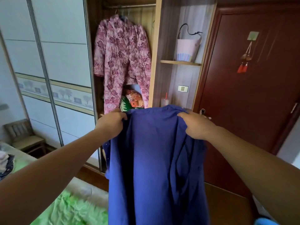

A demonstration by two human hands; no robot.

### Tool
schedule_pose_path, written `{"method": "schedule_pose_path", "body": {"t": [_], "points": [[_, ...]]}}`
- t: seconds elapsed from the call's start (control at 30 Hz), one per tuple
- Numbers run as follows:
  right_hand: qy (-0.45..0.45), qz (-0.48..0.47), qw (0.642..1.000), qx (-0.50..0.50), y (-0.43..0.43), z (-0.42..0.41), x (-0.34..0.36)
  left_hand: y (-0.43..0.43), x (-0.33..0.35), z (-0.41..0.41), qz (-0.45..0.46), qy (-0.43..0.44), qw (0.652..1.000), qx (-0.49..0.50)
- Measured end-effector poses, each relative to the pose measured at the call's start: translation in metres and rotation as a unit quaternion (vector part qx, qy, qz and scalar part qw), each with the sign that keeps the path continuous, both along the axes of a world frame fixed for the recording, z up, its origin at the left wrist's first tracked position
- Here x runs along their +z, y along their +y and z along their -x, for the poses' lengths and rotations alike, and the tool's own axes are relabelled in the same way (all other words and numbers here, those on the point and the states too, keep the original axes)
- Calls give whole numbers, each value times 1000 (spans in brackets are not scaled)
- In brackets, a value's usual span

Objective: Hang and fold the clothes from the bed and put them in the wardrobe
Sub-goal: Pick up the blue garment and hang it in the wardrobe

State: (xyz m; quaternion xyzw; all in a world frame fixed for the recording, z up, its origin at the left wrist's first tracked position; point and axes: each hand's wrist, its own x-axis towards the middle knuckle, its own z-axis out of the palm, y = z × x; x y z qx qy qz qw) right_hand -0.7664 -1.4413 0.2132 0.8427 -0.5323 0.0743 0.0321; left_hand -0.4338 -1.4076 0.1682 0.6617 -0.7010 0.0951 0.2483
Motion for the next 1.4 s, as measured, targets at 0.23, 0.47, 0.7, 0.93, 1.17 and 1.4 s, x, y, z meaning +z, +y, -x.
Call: {"method": "schedule_pose_path", "body": {"t": [0.23,0.47,0.7,0.93,1.17,1.4], "points": [[4,10,999,45,-125,-32,-10,-95,-5,-21,-9,8,997,78],[-38,42,994,97,-259,-62,-20,-189,-9,-50,20,10,983,182],[-70,48,981,176,-356,-112,-9,-260,6,-63,35,28,957,287],[-77,42,971,221,-413,-159,0,-302,19,-69,45,46,943,325],[-79,68,973,208,-463,-192,13,-351,29,-89,61,56,945,317],[-69,100,970,212,-528,-253,21,-440,48,-143,107,56,953,279]]}}
